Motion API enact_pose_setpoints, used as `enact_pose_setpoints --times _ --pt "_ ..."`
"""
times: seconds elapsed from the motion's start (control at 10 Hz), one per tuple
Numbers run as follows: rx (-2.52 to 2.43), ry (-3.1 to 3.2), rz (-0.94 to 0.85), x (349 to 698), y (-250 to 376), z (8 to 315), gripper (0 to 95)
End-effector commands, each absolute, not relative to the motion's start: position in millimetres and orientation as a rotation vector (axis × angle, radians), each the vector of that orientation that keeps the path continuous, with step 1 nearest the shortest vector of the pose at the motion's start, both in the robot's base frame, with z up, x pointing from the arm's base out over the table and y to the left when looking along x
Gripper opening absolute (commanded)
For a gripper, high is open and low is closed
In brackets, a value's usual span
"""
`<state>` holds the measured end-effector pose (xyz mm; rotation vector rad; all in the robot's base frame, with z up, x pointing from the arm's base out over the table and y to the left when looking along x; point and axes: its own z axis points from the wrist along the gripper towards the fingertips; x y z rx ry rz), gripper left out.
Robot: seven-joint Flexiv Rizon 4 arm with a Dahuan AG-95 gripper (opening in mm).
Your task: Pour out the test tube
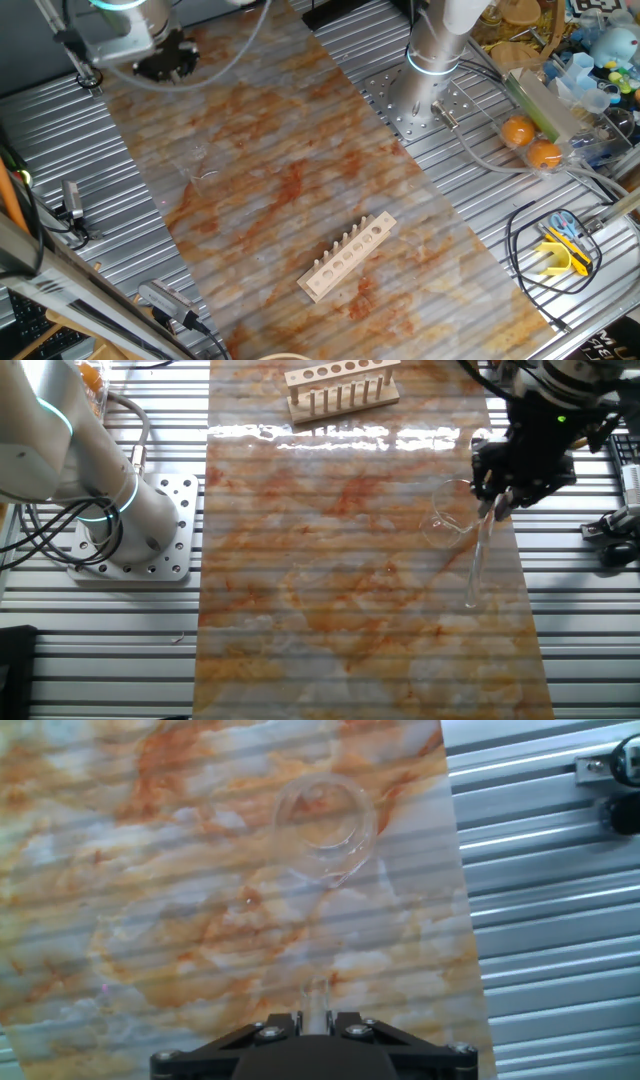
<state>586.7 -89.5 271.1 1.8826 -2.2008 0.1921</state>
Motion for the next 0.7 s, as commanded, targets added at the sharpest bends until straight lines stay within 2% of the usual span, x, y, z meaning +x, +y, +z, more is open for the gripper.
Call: enact_pose_setpoints --times 0.1,0.4,0.7 --pt "1.888 -2.19 0.199 587.3 -82.3 267.2 0.0" --pt "1.863 -2.189 0.188 588.4 -80.2 265.1 0.0" --pt "1.824 -2.226 0.069 592.5 -80.8 263.3 0.0"
